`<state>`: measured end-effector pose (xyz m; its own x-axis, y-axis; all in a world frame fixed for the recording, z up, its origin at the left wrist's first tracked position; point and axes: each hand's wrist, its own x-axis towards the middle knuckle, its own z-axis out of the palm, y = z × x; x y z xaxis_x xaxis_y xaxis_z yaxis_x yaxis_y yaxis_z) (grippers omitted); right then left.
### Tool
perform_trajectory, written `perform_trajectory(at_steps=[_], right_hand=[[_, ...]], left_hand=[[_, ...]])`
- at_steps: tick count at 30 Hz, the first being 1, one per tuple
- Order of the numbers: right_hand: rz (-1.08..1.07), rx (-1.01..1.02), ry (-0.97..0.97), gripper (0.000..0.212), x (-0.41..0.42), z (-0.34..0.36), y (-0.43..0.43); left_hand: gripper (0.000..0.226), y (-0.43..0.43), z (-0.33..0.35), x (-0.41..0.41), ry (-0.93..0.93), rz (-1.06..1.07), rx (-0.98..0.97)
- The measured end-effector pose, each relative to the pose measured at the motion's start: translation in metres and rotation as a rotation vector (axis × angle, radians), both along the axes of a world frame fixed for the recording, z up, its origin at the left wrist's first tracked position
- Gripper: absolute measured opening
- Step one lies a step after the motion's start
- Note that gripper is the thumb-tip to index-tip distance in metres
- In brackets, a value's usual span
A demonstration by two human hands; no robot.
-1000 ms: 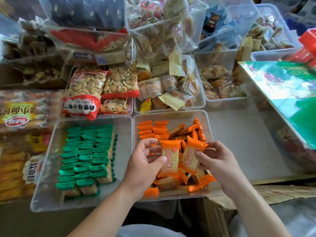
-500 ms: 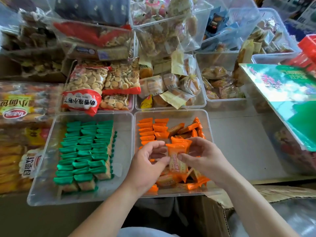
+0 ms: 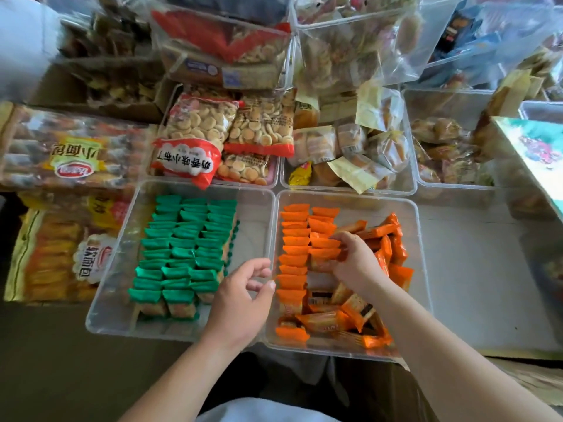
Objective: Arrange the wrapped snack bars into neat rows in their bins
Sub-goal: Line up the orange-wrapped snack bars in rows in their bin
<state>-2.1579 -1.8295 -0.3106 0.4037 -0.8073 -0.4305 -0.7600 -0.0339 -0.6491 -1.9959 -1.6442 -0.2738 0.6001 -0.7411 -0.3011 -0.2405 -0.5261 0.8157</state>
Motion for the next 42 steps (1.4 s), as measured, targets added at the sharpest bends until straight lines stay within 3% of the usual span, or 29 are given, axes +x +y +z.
perform_trajectory(at_steps=[6,10,12,16,23,26,30,32,36,39,42], right_hand=[[0.12,-0.236,0.247,0.062,0.007,-0.002,0.006],[0.197,-0.379,0.291,0.064,0.003,0.003,0.004],[0.248,-0.449,0.337,0.054,0.002,0.009,0.001],[0.3,-0.45,0.369,0.033,-0.01,0.013,-0.006],[0.368,-0.49,0.22,0.03,-0.028,0.014,-0.003],[0.51,-0.525,0.14,0.019,-0.032,0.021,0.005],[0.725,-0.388,0.136,0.021,-0.032,0.018,0.017],[0.717,-0.386,0.188,0.023,-0.034,0.012,0.02],[0.532,-0.591,0.299,0.022,-0.029,0.007,0.01],[0.501,-0.544,0.387,0.04,-0.021,0.009,-0.003],[0.528,-0.497,0.416,0.044,-0.016,0.003,-0.006]], left_hand=[[0.036,0.0,-0.006,-0.007,-0.037,-0.055,-0.009],[0.032,0.003,-0.009,-0.007,-0.121,-0.12,-0.014],[0.026,0.006,-0.008,-0.006,-0.19,-0.296,0.03],[0.032,0.005,-0.002,-0.011,-0.515,-0.767,0.147],[0.034,-0.014,0.003,-0.018,-0.746,-0.957,0.311],[0.024,-0.022,0.002,-0.021,-0.798,-0.961,0.367],[0.019,-0.027,-0.003,-0.025,-0.824,-0.89,0.349],[0.019,-0.027,-0.005,-0.026,-0.812,-0.874,0.313],[0.012,-0.021,-0.011,-0.015,-0.705,-0.847,0.184],[0.005,-0.015,-0.016,-0.008,-0.63,-0.783,0.079],[0.009,-0.009,-0.017,-0.005,-0.557,-0.686,-0.013]])
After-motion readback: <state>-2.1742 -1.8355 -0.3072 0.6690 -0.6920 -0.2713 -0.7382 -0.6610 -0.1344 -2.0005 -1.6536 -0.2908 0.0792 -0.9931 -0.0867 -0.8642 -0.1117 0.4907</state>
